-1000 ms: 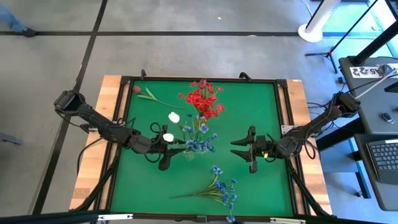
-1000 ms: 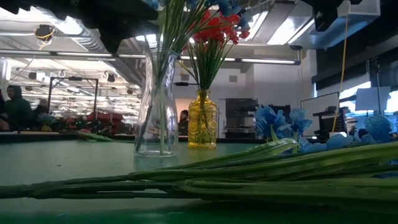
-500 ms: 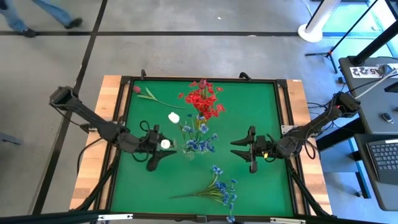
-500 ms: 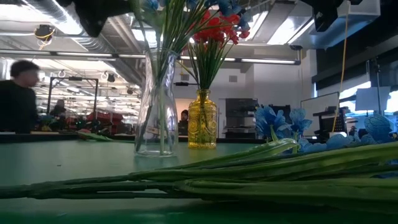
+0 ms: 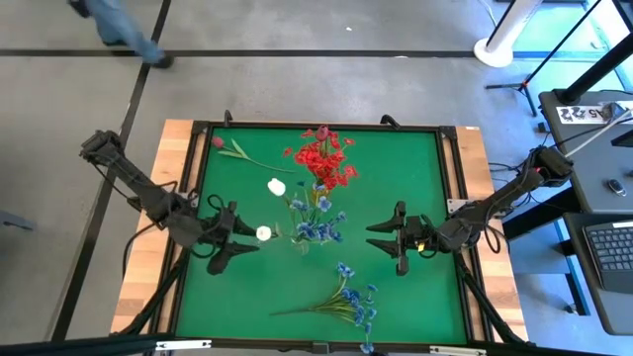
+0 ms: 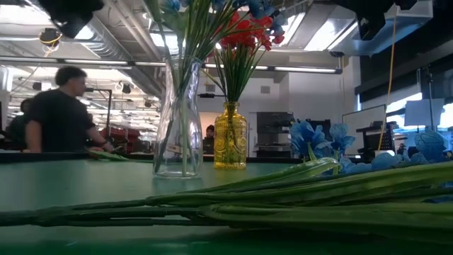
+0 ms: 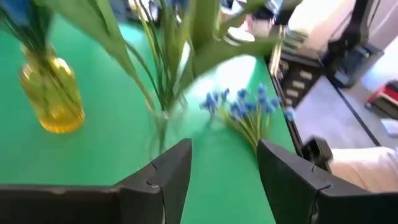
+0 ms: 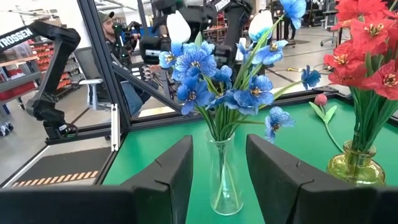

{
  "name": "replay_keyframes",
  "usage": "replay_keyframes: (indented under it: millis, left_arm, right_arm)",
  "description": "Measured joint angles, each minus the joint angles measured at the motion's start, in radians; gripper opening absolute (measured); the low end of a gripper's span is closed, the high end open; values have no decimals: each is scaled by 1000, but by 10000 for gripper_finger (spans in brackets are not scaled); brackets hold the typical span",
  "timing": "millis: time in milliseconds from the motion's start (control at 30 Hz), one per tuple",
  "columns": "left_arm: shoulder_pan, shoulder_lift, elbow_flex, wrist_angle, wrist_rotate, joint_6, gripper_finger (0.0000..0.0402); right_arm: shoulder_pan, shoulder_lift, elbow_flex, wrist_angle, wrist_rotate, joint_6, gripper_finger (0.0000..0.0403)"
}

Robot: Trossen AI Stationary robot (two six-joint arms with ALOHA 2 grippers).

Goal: Sort flowers into vase by color
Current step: Put the blue flowers into the transparent flower vase

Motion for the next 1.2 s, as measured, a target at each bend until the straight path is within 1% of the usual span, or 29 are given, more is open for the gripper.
replay_keyframes:
  millis: [133,333,433,633,833,967,1133,1200]
  left_arm:
    - [-46,33,0,-40,17,-91,177]
    - [-103,119,0,-7,19,-166,177]
    - [-119,194,0,46,21,-181,177]
    - [-138,351,0,263,38,-196,177]
    - [-149,492,1,483,39,-149,176]
    - [-146,580,63,486,39,-106,176]
    - [-139,699,186,484,39,2,176]
    - [-130,733,228,475,39,21,176]
  right_arm:
    - [0,0,0,0,0,0,147]
    - [0,0,0,1,0,0,147]
    - [0,0,0,2,0,0,147]
    - [0,0,0,2,7,0,147]
    - [0,0,0,3,8,0,147]
    - [0,0,0,4,8,0,147]
    - [0,0,0,5,8,0,147]
    - [0,0,0,5,8,0,147]
